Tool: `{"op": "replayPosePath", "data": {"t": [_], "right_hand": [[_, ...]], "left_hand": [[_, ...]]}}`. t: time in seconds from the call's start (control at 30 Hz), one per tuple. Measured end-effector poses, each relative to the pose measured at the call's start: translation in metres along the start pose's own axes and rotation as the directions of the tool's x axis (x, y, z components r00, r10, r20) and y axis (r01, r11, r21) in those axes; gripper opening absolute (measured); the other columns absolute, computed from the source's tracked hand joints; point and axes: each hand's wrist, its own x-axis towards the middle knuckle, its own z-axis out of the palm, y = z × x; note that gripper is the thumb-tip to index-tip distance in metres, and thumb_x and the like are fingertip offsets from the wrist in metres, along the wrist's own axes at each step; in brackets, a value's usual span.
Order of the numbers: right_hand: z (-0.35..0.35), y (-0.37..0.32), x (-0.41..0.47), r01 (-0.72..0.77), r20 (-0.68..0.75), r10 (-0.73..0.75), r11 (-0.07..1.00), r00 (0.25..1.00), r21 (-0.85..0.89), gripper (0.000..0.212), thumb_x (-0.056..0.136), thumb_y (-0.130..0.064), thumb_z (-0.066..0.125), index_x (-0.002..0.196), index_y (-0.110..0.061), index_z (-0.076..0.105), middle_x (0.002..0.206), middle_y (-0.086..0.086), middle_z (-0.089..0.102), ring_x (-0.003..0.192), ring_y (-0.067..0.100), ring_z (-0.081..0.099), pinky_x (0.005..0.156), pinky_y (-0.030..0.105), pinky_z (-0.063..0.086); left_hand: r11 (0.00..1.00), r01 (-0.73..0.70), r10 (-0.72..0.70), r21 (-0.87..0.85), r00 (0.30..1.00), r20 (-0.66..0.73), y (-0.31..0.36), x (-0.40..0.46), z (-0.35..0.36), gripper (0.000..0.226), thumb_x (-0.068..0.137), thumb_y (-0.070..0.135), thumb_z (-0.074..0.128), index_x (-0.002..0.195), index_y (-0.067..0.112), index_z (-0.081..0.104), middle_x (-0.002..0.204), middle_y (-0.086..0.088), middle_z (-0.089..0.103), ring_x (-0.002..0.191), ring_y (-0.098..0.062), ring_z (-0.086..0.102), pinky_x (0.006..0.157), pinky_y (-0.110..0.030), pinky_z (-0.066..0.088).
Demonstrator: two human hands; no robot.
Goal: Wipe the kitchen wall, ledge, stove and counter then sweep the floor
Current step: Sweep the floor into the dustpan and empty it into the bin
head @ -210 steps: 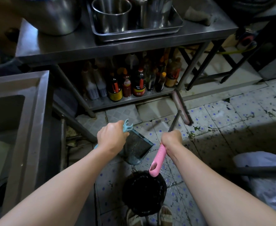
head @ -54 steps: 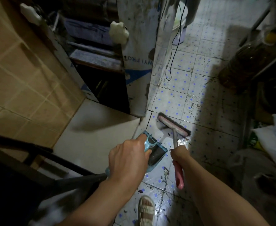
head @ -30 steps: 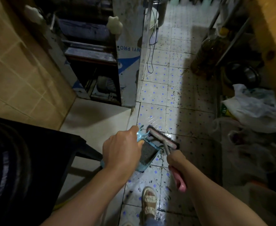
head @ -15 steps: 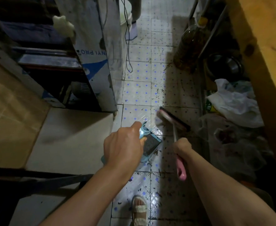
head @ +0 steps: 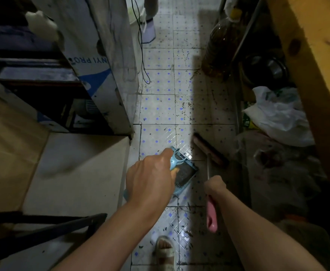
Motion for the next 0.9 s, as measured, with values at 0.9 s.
{"op": "replayPosePath", "data": {"t": [0.9], "right_hand": [[0.127, 0.146, -0.218, 0.081, 0.223, -0.087, 0.996, 0.971, 0.035, 0.036, 0.095, -0.008, 0.043, 0.129, 0.003, 0.050, 0.079, 0.006, 0.053, 0.057, 0.012, 0.043, 0.046, 0.019, 0.041]], "left_hand": [[1.000, -0.012, 0.010, -0.021, 0.997, -0.070, -0.111, -0.258, -0.013, 0.020, 0.093, 0.040, 0.053, 0.104, 0.024, 0.051, 0.094, -0.002, 0.066, 0.086, -0.027, 0.062, 0.061, -0.030, 0.035]]}}
